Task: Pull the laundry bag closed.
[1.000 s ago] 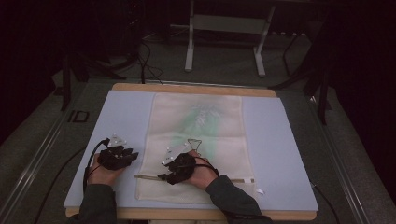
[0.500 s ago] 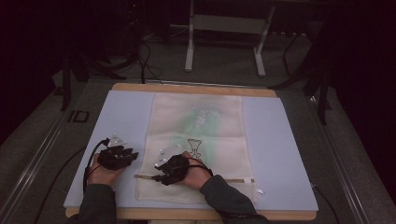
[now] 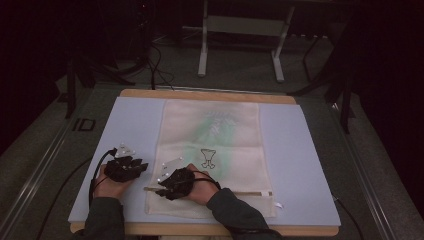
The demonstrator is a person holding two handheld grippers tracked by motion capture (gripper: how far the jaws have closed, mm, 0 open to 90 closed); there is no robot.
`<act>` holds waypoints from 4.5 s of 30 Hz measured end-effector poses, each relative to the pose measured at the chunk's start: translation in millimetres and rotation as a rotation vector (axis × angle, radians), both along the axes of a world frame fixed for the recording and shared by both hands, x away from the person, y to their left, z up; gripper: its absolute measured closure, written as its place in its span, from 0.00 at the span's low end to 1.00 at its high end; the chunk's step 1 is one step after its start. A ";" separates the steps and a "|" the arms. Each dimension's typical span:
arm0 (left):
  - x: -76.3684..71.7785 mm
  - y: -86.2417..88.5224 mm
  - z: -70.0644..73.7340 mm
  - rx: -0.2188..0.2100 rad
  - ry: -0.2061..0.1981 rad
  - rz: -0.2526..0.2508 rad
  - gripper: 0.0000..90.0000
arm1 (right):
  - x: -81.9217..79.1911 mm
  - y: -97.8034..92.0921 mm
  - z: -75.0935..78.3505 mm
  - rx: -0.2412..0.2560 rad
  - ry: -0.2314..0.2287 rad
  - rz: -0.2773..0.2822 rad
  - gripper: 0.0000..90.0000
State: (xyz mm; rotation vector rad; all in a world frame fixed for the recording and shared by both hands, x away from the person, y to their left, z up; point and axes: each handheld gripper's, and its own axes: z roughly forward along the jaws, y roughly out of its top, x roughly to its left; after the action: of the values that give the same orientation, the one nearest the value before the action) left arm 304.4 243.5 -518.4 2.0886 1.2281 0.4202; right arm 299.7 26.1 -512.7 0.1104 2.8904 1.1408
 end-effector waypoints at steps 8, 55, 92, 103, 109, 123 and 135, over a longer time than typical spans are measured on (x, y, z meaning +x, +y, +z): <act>-0.4 0.2 0.7 -0.001 -0.004 0.000 0.73 | 0.2 9.6 -1.2 -0.001 0.000 -0.001 0.82; -0.6 6.4 2.0 -0.020 -0.009 0.020 0.72 | 2.4 63.1 -13.4 -0.067 -0.030 -0.036 0.90; -1.7 5.7 3.4 -0.026 -0.008 0.009 0.72 | -2.7 22.8 -6.2 -0.051 -0.005 -0.029 0.89; -3.9 3.7 5.2 -0.027 -0.006 -0.007 0.72 | 1.5 20.0 -4.5 -0.095 0.033 -0.010 0.84; -7.5 3.2 7.1 -0.028 -0.001 -0.024 0.72 | 5.0 29.0 -6.0 -0.124 0.057 -0.012 0.86; -12.2 -2.2 8.6 -0.031 0.028 -0.080 0.74 | 9.5 36.8 0.2 -0.191 0.091 -0.020 0.90; -19.6 -15.7 8.6 -0.035 0.084 -0.187 0.87 | 3.5 36.0 -4.2 -0.180 0.000 0.006 0.91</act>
State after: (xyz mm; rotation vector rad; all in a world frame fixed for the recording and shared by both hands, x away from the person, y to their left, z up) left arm 284.8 227.8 -509.9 2.1866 1.0664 0.2259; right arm 303.2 62.1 -516.9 0.0971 2.9776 0.8749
